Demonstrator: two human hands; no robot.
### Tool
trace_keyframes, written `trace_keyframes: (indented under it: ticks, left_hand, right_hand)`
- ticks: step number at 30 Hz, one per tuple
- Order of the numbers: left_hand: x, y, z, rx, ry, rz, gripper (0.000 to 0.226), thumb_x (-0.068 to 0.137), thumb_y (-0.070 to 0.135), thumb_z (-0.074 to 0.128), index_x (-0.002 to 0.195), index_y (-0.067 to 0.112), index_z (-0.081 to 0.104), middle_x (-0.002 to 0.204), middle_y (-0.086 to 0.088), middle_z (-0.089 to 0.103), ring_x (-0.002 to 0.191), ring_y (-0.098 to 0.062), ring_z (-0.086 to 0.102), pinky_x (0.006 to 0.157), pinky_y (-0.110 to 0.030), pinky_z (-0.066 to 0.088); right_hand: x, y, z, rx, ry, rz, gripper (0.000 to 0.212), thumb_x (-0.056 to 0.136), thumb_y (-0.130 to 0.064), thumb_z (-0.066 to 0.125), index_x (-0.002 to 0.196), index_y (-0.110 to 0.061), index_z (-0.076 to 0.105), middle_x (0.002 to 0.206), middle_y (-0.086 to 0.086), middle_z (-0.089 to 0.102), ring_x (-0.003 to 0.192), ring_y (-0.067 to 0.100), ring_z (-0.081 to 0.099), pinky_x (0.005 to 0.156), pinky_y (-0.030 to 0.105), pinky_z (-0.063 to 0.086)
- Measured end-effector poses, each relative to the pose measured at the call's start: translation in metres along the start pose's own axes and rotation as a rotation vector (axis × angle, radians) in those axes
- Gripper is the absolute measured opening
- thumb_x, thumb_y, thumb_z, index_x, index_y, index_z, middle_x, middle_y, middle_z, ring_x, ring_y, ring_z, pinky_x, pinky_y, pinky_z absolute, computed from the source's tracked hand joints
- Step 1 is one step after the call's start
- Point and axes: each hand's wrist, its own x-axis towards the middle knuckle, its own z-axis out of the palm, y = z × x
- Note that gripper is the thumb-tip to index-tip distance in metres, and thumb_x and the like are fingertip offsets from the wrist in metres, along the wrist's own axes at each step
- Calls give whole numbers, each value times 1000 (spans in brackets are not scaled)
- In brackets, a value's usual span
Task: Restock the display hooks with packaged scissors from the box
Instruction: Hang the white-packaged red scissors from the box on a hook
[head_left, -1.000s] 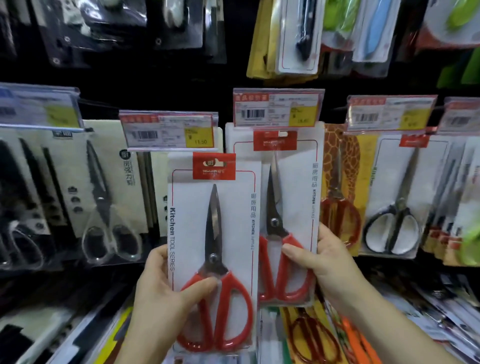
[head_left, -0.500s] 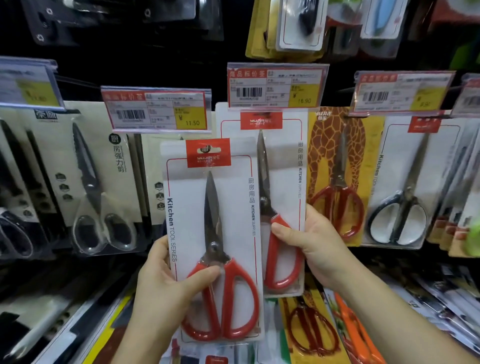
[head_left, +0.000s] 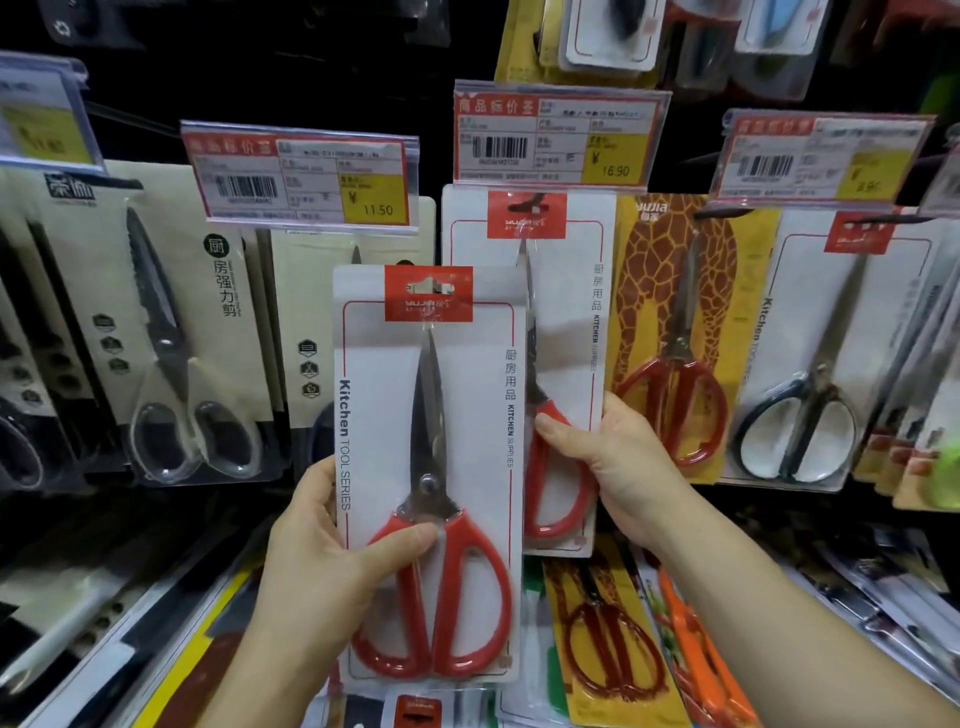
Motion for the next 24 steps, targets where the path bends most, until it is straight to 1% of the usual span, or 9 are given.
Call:
trace_keyframes:
  ticks: [4,7,10,12,14,17,21,22,24]
  left_hand:
    - [1,-1,6,3,-17,4,61,61,-12,78,109,20,59,93,-7,76,80,-23,74,63,-28,59]
    - [1,-2,11,18,-15,23,59,61,-12,78,107,21,59,92,-6,76,81,-24,74,66,-32,58]
    - [1,-4,20,20,-19,39,62,61,-12,79,108,24,60,94,-5,76,86,-25,73,74,-38,58]
    - [0,-3,28,29,-22,66,69,58,-7,83,112,28,60,99,-1,75,91,-22,72,82,-43,56]
    - [-1,0,38,59,-10,133,75,56,3,81,120,32,57,106,5,73,99,-15,70,88,-42,54]
    - [-3,8,53,68,4,209,94,62,-2,84,139,32,43,121,15,66,111,-4,63,96,-32,51]
    - [-1,27,67,114,17,269,106,68,3,80,150,33,20,131,30,50,113,19,50,95,-4,40]
    - [1,30,69,140,22,284,107,69,6,81,150,34,16,132,32,46,114,22,46,95,-1,36]
    - [6,35,71,175,23,300,108,71,11,80,150,36,10,139,29,41,121,18,43,105,-9,33]
  right_hand:
    - [-3,3,6,-497,125,-26,39,88,-33,63,120,-17,50,116,-1,62,108,15,59,82,26,50]
    - [-26,6,13,-743,298,-67,54,92,-45,49,137,-19,36,137,-4,46,125,13,45,96,23,39]
    - [-54,-1,18,-421,254,-177,37,86,-50,46,120,-36,45,119,-16,57,112,0,56,85,10,45]
    - [-66,-6,24,-267,95,-193,36,77,-48,53,111,-47,43,107,-14,64,99,-2,63,80,19,54]
    - [-71,-4,26,-266,19,-251,54,80,-27,65,118,-53,37,109,-10,65,99,2,66,82,28,56]
    - [-71,-7,24,-250,108,-396,70,81,4,63,123,-48,39,104,-1,66,95,7,67,84,28,56]
    - [-59,-22,18,-224,164,-492,68,82,7,62,121,-44,42,99,1,67,91,8,69,79,22,56]
    - [-55,-26,16,-232,161,-501,67,83,8,61,121,-44,42,100,3,66,89,7,69,75,20,56]
    - [-48,-33,13,-272,132,-505,67,85,9,57,121,-45,40,103,7,65,86,7,69,71,20,56]
